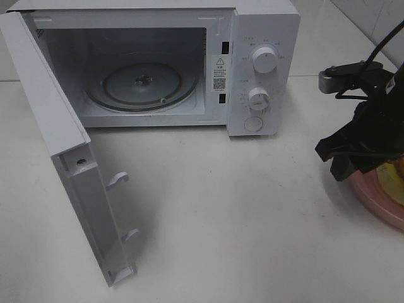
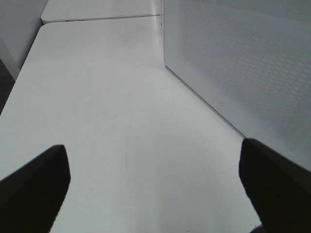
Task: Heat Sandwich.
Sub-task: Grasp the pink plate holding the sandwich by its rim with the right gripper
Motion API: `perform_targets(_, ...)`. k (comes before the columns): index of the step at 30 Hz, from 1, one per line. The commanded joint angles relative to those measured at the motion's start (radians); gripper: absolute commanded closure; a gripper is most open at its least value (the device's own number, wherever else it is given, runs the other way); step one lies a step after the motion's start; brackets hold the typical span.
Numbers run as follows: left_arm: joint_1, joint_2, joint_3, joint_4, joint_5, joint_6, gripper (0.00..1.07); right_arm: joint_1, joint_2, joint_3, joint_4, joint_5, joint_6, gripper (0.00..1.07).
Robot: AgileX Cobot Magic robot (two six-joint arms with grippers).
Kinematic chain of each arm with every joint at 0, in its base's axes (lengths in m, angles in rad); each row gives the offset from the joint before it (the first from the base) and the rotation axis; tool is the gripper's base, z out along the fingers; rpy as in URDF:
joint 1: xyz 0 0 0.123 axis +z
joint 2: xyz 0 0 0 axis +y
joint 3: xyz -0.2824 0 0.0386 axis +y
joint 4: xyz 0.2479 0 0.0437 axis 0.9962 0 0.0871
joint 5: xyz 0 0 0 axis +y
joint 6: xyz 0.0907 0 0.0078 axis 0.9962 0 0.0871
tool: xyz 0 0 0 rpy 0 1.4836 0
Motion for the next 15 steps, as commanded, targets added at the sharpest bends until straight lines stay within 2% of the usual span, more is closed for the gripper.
perform_targets(1, 0.002, -0.027, 0.004, -0.006, -0.009, 0.001, 0.17, -0.022, -0.008, -0.002, -0.024, -0.005, -0.004, 0.20)
perform_targets(3, 0.002, -0.027, 0.004, -0.006, -0.009, 0.001, 0.17, -0.034, -0.007, -0.002, -0.016, -0.006, -0.001, 0.09)
perform_targets(4, 0.002, -0.027, 0.004, -0.006, -0.009, 0.001, 0.17, -0.034, -0.007, -0.002, -0.016, -0.006, -0.001, 0.09)
perform_targets(5, 0.002, -0.027, 0.004, -0.006, -0.009, 0.001, 0.17, -0.045, 0.000, -0.002, -0.016, -0.007, 0.004, 0.04)
perform_targets(15, 0.002, -0.027, 0.004, -0.006, -0.009, 0.001, 0.17, -0.089, 0.109, -0.002, -0.043, -0.035, 0.048, 0.07)
